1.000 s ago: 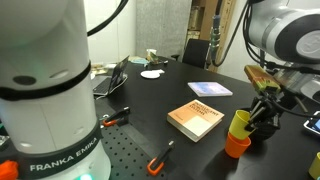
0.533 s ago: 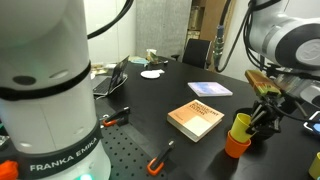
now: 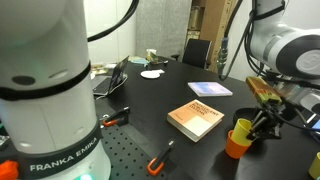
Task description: Stack the cups together.
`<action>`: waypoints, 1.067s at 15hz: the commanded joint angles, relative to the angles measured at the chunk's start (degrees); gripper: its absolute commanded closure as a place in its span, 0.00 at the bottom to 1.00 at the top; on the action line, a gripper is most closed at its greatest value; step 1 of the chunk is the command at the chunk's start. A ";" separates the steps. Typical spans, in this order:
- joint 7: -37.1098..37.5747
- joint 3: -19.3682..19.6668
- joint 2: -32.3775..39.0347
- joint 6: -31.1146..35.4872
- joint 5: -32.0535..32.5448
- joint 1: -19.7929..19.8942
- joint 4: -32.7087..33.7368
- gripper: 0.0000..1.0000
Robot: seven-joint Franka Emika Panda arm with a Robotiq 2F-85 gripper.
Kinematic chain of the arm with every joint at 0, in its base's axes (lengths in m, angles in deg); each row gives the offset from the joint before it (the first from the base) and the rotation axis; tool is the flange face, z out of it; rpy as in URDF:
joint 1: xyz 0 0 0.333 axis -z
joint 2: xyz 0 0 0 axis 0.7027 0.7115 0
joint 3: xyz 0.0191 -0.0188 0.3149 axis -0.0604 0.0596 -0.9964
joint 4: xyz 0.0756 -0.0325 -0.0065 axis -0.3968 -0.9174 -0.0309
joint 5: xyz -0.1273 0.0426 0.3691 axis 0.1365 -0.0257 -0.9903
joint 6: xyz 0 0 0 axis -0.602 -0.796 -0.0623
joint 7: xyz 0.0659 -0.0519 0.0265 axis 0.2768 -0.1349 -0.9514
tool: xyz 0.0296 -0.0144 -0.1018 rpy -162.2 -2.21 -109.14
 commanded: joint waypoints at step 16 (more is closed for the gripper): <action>4.24 0.01 0.60 -0.99 3.71 0.54 3.49 0.00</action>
